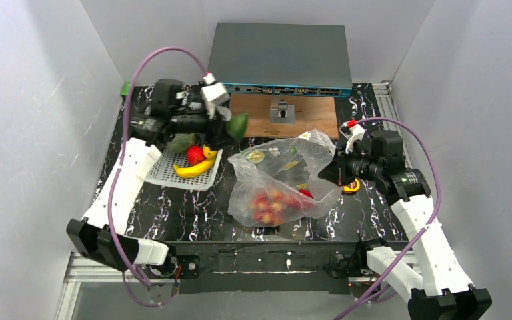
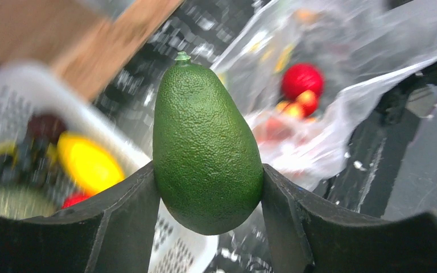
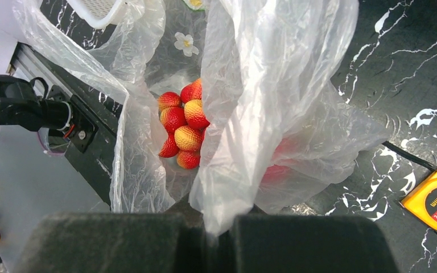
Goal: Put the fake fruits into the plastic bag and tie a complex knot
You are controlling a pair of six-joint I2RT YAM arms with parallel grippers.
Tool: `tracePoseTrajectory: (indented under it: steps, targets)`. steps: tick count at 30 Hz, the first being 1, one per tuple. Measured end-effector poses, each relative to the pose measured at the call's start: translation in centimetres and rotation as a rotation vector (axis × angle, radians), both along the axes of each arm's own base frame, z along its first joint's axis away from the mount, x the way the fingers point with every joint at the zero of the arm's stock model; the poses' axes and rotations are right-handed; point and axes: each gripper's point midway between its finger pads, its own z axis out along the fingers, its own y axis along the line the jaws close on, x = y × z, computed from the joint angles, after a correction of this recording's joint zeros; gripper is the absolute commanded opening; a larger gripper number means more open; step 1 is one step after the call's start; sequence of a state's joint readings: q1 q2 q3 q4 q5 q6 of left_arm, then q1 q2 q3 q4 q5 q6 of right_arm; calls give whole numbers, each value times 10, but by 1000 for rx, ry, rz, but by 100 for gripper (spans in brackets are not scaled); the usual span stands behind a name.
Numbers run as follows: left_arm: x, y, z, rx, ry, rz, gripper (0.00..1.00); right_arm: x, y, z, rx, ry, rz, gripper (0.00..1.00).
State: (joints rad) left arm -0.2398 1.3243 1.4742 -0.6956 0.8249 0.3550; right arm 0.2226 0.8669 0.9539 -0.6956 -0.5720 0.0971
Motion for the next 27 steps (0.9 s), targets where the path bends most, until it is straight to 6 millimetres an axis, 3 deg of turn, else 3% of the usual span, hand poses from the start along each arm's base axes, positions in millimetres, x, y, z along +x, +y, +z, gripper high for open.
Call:
tracePoseTrajectory:
  steps: [3, 5, 7, 11, 15, 16, 18, 19, 24, 27]
  targets:
    - [-12, -56, 15, -25, -66, -150, 33, 0, 2, 1, 6, -5, 9, 1]
    - [-21, -90, 6, -16, -75, -235, 33, 0, 3, 2, 8, -12, 14, 1]
    - [-28, -118, -13, 12, -76, -296, 34, 1, 3, 3, 9, -17, 15, 1]
    - [-44, -156, -77, 130, -65, -386, 37, 1, 3, 3, 10, -17, 15, 1]
    - [-55, -169, -137, 262, -58, -428, 44, 0, 3, 4, 12, -19, 15, 1]
    - [-56, -170, -149, 293, -61, -433, 51, 0, 3, 4, 12, -20, 14, 1]
    - [-55, -168, -167, 344, -66, -432, 76, -1, 3, 6, 14, -26, 14, 1]
    - [-54, -167, -173, 363, -71, -428, 82, -1, 3, 7, 14, -30, 13, 1]
    - [-45, -167, -170, 374, -102, -397, 95, -5, 2, 11, 18, -51, 15, 1]
    - [-42, -172, -149, 338, -114, -378, 96, -7, 2, 12, 19, -60, 18, 1]
